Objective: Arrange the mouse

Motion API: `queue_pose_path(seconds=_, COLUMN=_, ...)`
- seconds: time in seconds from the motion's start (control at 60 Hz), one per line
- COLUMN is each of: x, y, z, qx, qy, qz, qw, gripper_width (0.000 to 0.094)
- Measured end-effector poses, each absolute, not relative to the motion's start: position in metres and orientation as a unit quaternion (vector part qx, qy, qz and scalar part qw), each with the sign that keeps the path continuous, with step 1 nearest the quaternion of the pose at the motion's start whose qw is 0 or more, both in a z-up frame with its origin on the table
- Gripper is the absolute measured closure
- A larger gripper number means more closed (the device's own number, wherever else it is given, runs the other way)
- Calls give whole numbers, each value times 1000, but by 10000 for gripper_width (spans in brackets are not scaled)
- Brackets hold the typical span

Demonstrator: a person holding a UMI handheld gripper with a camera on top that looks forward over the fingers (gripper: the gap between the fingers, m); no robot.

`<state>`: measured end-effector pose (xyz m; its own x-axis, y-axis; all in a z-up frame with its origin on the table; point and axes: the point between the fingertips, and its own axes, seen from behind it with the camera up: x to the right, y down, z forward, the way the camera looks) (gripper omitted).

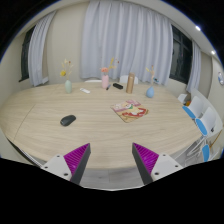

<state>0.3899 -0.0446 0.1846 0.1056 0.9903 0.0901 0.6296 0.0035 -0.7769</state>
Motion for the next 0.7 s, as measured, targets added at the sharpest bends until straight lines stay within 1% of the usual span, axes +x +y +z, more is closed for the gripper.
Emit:
queue_pose_path(seconds=0.3, x=399, y=-62, z=171, qx=-668, qy=-614, qz=263, qw=329, gripper_width=75)
queue_pose_path(seconds=0.433, x=396, y=-93, z=162, qx=-663, qy=-621, qz=277, qw=313, gripper_width=75)
queue_pose_path(seconds=0.7, x=383, y=-173, z=138, qx=-633, qy=-656, qz=293, qw=290, gripper_width=74)
